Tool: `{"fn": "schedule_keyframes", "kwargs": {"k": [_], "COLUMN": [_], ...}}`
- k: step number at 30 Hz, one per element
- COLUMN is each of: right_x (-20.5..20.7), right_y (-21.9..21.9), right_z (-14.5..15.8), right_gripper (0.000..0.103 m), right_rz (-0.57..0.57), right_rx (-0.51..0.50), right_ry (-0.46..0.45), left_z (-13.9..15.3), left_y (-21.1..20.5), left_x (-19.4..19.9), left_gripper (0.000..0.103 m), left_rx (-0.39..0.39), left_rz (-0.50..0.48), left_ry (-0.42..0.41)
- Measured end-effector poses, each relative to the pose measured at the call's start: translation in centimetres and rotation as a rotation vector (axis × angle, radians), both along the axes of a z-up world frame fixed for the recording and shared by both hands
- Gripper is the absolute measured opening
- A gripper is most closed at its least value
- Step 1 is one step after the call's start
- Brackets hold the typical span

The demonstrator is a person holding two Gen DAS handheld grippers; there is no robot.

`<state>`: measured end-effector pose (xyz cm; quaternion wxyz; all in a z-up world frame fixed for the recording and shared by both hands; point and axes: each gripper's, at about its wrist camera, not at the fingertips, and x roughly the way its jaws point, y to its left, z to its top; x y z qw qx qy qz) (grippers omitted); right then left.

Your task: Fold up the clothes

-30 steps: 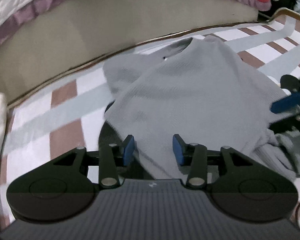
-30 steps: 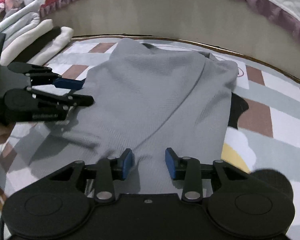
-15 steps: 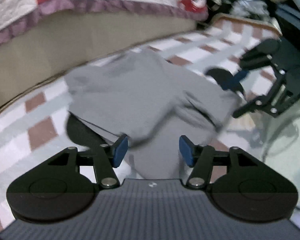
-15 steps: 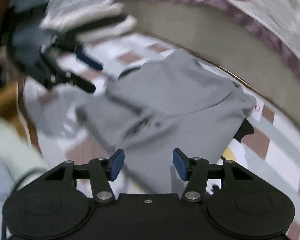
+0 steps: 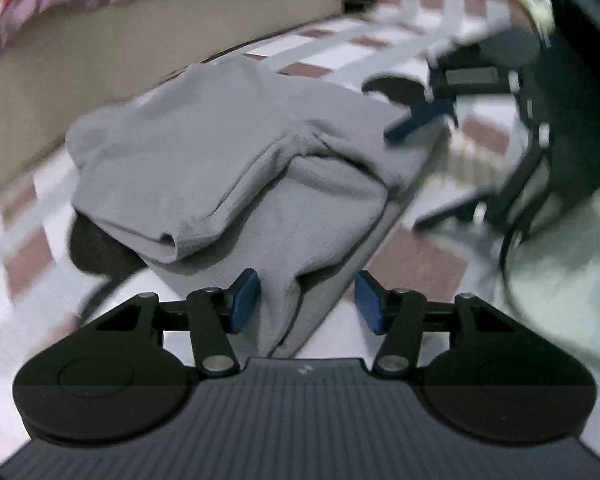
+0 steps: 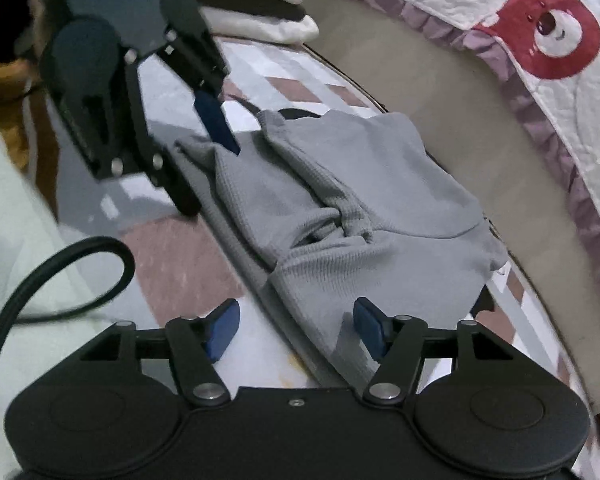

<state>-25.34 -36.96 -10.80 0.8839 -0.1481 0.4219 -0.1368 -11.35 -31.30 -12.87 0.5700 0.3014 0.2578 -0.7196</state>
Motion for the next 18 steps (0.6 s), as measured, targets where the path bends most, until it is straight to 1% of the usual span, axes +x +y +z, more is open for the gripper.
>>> {"fn": "schedule_keyframes", "kwargs": {"k": [1, 3, 6, 10, 12, 13, 14, 15, 16, 17, 18], "right_x": [0.0, 0.1, 0.4, 1.1, 1.6, 1.9, 2.0, 2.1, 2.2, 2.3, 2.4], "right_y": [-0.1, -0.1, 0.0, 0.2, -0.1, -0.4, -0.5, -0.6, -0.7, -0.6, -0.5], "right_z": [0.0, 0.0, -0.2, -0.6, -0.5, -0.3, -0.3, -0.2, -0.2, 0.1, 0.4], "right_gripper": [0.067, 0.068, 0.073, 0.076, 0.074, 0.068, 0.054, 0.049, 0.042, 0.029, 0.025], "right_rz": [-0.003, -0.008, -0.016, -0.004, -0.015, -0.032, -0.035, -0.031, -0.028, -0.017, -0.003], "right_rx": [0.008, 0.018, 0.01, -0.036, -0.021, 0.002, 0.008, 0.007, 0.007, -0.012, -0.037], "right_ry": [-0.007, -0.016, -0.04, -0.057, -0.055, -0.056, -0.057, -0.056, -0.056, -0.049, -0.04], "left_z": [0.2, 0.7, 0.8, 0.5, 0.3, 0.4, 0.4, 0.7, 1.0, 1.4, 1.9], "left_y": [-0.3, -0.8, -1.3, -1.6, -1.7, -1.7, -1.7, -1.6, -1.5, -1.4, -1.2], "left_x": [0.7, 1.9, 3.1, 3.1, 3.1, 3.1, 3.1, 3.2, 3.2, 3.3, 3.2], "left_gripper": [0.035, 0.021, 0.018, 0.018, 0.018, 0.018, 0.018, 0.018, 0.018, 0.018, 0.024], "left_rx": [0.01, 0.028, 0.04, 0.055, 0.065, 0.065, 0.064, 0.059, 0.049, 0.039, 0.028], "left_rz": [0.03, 0.066, 0.112, 0.135, 0.151, 0.151, 0.151, 0.146, 0.138, 0.128, 0.122], "left_ry": [0.041, 0.116, 0.207, 0.235, 0.252, 0.253, 0.254, 0.257, 0.263, 0.266, 0.259]}}
